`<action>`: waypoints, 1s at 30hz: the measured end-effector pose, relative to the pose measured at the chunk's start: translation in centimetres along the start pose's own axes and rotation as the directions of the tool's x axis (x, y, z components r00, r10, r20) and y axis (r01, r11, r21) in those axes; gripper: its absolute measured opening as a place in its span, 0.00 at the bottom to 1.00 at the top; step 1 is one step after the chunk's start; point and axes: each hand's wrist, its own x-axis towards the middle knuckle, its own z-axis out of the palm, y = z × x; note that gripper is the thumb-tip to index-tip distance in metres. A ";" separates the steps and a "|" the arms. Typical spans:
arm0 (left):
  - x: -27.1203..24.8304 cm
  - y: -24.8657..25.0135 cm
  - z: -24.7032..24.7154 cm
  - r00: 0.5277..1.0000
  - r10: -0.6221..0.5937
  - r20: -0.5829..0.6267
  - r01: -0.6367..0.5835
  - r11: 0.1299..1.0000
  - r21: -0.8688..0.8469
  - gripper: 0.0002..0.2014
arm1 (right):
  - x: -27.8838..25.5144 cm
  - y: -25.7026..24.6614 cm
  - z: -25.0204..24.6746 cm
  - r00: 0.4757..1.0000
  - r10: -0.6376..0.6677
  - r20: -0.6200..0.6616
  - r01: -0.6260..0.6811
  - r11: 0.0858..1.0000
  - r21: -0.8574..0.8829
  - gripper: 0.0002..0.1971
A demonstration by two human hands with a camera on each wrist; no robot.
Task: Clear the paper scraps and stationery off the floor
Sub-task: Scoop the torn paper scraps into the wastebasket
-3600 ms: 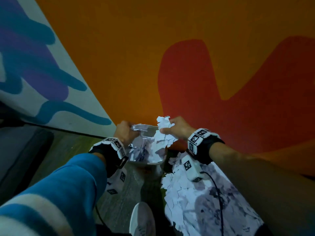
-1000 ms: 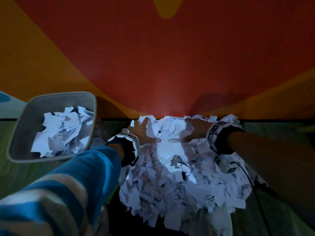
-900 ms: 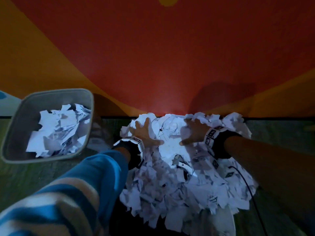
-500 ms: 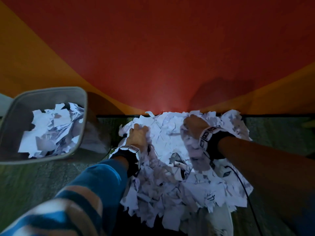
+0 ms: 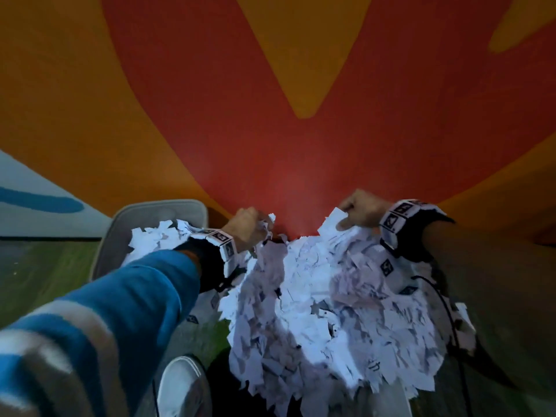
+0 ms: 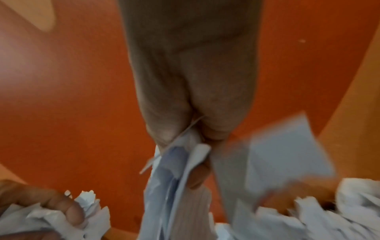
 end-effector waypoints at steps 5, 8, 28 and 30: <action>-5.0 -1.1 -8.3 0.994 0.057 -0.095 -0.056 0.998 0.011 0.05 | -0.8 -8.4 -2.0 0.994 -0.108 -0.014 0.109 0.991 0.076 0.18; -8.8 -4.0 -12.5 0.986 0.020 -0.164 -0.022 1.000 -0.012 0.05 | -0.8 -15.2 -1.5 0.977 -0.214 -0.002 0.212 0.967 0.144 0.16; -15.5 -14.8 -13.1 0.930 -0.364 -0.051 0.293 0.817 -0.497 0.28 | -0.3 -30.5 11.5 0.978 -0.159 0.137 0.115 0.953 0.282 0.16; -15.2 -14.3 -13.3 0.941 -0.333 -0.060 0.272 0.850 -0.452 0.26 | -0.4 -29.8 10.4 0.975 -0.175 0.138 0.134 0.956 0.260 0.11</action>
